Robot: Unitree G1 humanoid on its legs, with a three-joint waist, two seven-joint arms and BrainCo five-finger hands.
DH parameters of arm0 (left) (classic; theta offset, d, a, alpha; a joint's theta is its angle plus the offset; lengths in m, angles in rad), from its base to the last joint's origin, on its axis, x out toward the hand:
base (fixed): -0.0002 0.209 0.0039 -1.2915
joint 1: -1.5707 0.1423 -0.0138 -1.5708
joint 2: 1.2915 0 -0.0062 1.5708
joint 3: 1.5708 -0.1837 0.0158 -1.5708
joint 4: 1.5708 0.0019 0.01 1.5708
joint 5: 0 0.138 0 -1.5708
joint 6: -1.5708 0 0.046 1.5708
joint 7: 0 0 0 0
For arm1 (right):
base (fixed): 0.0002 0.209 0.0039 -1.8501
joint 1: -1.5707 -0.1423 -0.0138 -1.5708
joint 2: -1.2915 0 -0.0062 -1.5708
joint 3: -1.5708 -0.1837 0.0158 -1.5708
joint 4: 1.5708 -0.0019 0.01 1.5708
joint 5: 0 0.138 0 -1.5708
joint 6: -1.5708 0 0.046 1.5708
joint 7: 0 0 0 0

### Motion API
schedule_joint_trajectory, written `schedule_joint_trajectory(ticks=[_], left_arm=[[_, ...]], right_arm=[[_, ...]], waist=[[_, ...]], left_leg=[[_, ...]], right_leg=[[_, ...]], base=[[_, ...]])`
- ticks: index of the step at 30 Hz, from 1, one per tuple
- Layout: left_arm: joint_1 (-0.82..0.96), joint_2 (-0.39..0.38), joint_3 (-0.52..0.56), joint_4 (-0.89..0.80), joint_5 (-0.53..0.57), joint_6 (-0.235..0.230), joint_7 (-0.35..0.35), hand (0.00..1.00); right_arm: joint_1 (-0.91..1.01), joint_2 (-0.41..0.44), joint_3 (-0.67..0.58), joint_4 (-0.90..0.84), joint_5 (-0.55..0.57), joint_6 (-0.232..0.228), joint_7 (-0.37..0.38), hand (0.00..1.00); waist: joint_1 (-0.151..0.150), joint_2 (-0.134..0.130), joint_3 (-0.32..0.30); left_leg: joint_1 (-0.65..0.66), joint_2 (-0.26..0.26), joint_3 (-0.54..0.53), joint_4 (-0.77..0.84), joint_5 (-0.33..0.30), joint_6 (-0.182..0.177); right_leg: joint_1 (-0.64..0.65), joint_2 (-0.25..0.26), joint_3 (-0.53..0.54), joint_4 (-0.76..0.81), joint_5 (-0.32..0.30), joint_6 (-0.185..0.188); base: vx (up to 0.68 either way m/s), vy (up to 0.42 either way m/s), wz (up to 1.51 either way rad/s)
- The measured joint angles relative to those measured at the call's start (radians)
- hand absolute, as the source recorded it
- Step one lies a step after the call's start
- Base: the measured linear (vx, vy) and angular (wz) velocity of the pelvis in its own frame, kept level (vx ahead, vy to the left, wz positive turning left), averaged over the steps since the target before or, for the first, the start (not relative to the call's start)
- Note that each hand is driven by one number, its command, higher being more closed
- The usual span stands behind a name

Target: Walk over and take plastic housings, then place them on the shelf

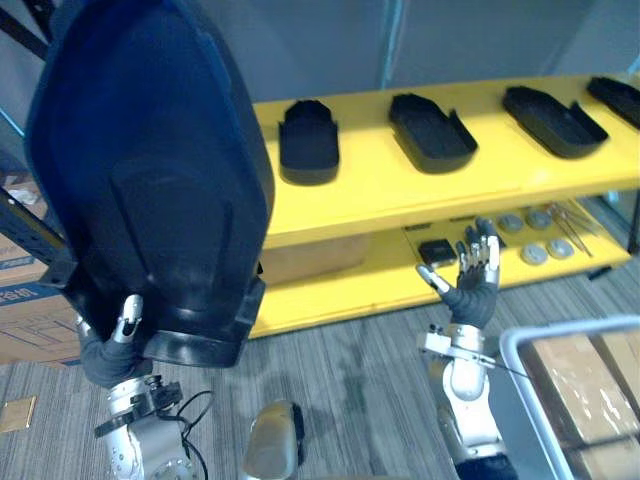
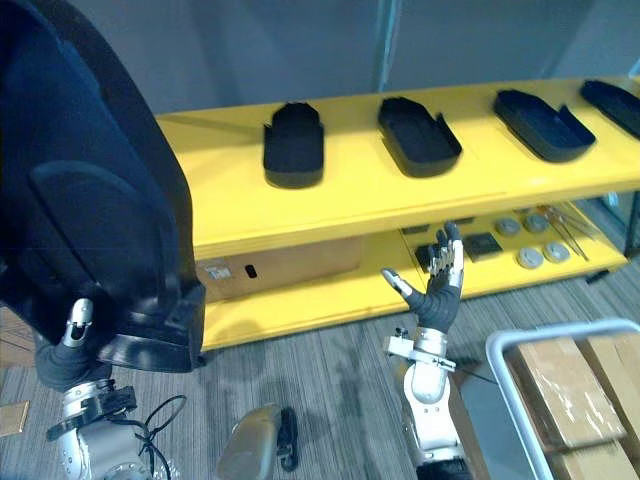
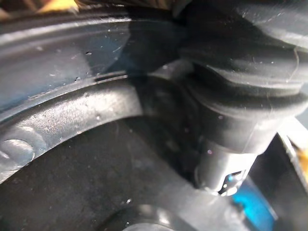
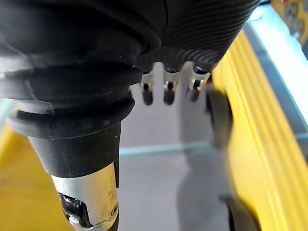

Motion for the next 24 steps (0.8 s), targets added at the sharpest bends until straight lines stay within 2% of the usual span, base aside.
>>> schedule_joint_trajectory(ticks=[1,2,3,4,6,7,8,9,12,14,17,18,19,21,22,24], left_arm=[[-0.014,0.007,-0.003,0.0,0.0,-0.001,0.005,1.0],[-0.023,0.011,-0.01,0.0,0.0,-0.003,0.006,1.0],[-0.032,0.015,-0.011,0.002,0.0,-0.007,0.008,1.0],[-0.074,0.021,-0.026,0.014,-0.001,-0.018,0.018,1.0],[-0.128,0.02,-0.044,0.05,0.001,-0.02,0.036,1.0],[-0.152,0.019,-0.052,0.079,0.001,-0.02,0.051,1.0],[-0.154,0.016,-0.062,0.093,0.002,-0.018,0.067,1.0],[-0.151,0.01,-0.069,0.1,0.002,-0.017,0.073,1.0],[-0.072,-0.021,-0.077,0.1,0.001,-0.015,0.084,1.0],[-0.043,-0.045,-0.078,0.094,0.001,-0.013,0.078,1.0],[-0.027,-0.049,-0.079,0.079,0.0,-0.012,0.055,1.0],[-0.03,-0.052,-0.082,0.072,-0.003,-0.011,0.035,1.0],[-0.032,-0.053,-0.094,0.066,-0.009,-0.011,0.016,1.0],[-0.032,-0.055,-0.116,0.055,-0.011,-0.011,-0.004,1.0],[-0.032,-0.06,-0.127,0.049,-0.011,-0.011,-0.006,1.0],[-0.035,-0.062,-0.129,0.049,-0.011,-0.01,-0.004,1.0]], right_arm=[[-0.006,-0.003,-0.007,-0.003,-0.023,-0.001,0.015,0.0],[-0.003,-0.004,-0.019,-0.011,-0.035,-0.003,0.025,0.0],[-0.002,-0.006,-0.03,-0.019,-0.035,-0.003,0.034,0.0],[-0.001,-0.02,-0.075,-0.052,-0.032,-0.005,0.061,0.0],[0.0,-0.049,-0.13,-0.084,-0.017,-0.013,0.082,0.0],[0.0,-0.068,-0.165,-0.092,0.008,-0.02,0.1,0.0],[0.0,-0.078,-0.186,-0.097,0.026,-0.024,0.115,0.0],[-0.001,-0.086,-0.193,-0.096,0.034,-0.025,0.124,0.0],[-0.006,-0.113,-0.189,-0.095,0.046,-0.024,0.152,0.0],[-0.007,-0.121,-0.192,-0.096,0.046,-0.019,0.152,0.0],[0.0,-0.121,-0.2,-0.099,0.046,-0.018,0.135,0.0],[0.007,-0.118,-0.211,-0.099,0.044,-0.018,0.122,0.0],[0.014,-0.114,-0.229,-0.101,0.043,-0.016,0.109,0.0],[0.025,-0.109,-0.251,-0.108,0.036,-0.007,0.086,0.0],[0.031,-0.103,-0.261,-0.112,0.023,0.001,0.073,0.0],[0.031,-0.094,-0.263,-0.123,0.022,0.001,0.07,0.0]], waist=[[-0.007,0.001,0.001],[-0.015,0.011,0.002],[-0.021,0.01,-0.002],[-0.045,0.011,-0.015],[-0.063,0.015,-0.017],[-0.073,0.017,-0.016],[-0.09,0.012,-0.02],[-0.096,0.022,-0.021],[-0.065,0.07,-0.05],[-0.053,0.083,-0.058],[-0.059,0.09,-0.064],[-0.067,0.089,-0.065],[-0.074,0.089,-0.064],[-0.081,0.09,-0.065],[-0.079,0.088,-0.064],[-0.081,0.063,-0.059]], left_leg=[[0.056,-0.007,-0.027,-0.069,0.033,0.005],[0.095,-0.009,-0.041,-0.119,0.072,0.0],[0.118,-0.016,-0.055,-0.143,0.083,-0.003],[0.139,-0.029,-0.102,-0.185,0.102,-0.009],[0.148,-0.037,-0.154,-0.187,0.105,-0.012],[0.156,-0.048,-0.183,-0.184,0.105,-0.013],[0.157,-0.065,-0.207,-0.167,0.097,-0.025],[0.157,-0.063,-0.211,-0.155,0.087,-0.037],[0.166,-0.025,-0.227,-0.156,0.067,-0.066],[0.196,-0.017,-0.229,-0.177,0.068,-0.068],[0.213,-0.016,-0.217,-0.213,0.075,-0.078],[0.211,-0.017,-0.156,-0.233,0.094,-0.082],[0.213,-0.024,-0.08,-0.26,0.121,-0.072],[0.216,-0.036,-0.022,-0.29,0.147,-0.056],[0.222,-0.051,-0.035,-0.299,0.163,-0.059],[0.185,-0.083,-0.043,-0.251,0.176,-0.09]], right_leg=[[-0.039,0.057,0.024,0.001,-0.057,0.004],[-0.051,0.104,0.033,-0.052,-0.085,-0.003],[-0.059,0.136,0.042,-0.108,-0.099,-0.009],[-0.083,0.205,0.067,-0.266,-0.116,-0.015],[-0.115,0.258,0.129,-0.379,-0.112,-0.016],[-0.128,0.273,0.174,-0.453,-0.085,-0.018],[-0.123,0.269,0.179,-0.512,0.043,-0.026],[-0.106,0.273,0.165,-0.516,0.045,-0.01],[-0.049,0.316,0.144,-0.593,0.054,-0.023],[-0.004,0.328,0.133,-0.623,0.054,-0.023],[0.036,0.327,0.089,-0.653,0.054,-0.024],[0.048,0.316,0.058,-0.663,0.053,-0.026],[0.059,0.3,0.024,-0.667,0.052,-0.026],[0.071,0.283,-0.007,-0.666,0.051,-0.028],[0.076,0.271,-0.016,-0.665,0.049,-0.031],[0.081,0.223,-0.009,-0.669,0.048,-0.032]], base=[[0.28,0.073,0.5],[0.29,0.063,0.53],[0.29,0.028,0.85],[0.28,-0.019,1.02],[0.27,-0.051,1.04],[0.25,-0.099,1.07],[0.24,-0.122,1.07],[0.29,-0.193,0.74],[0.21,-0.157,0.17],[0.19,-0.133,0.23],[0.11,-0.045,0.46],[0.05,0.024,0.84],[0.04,0.042,0.9],[0.02,0.08,0.81],[0.02,0.114,0.67],[-0.01,0.125,0.39]])
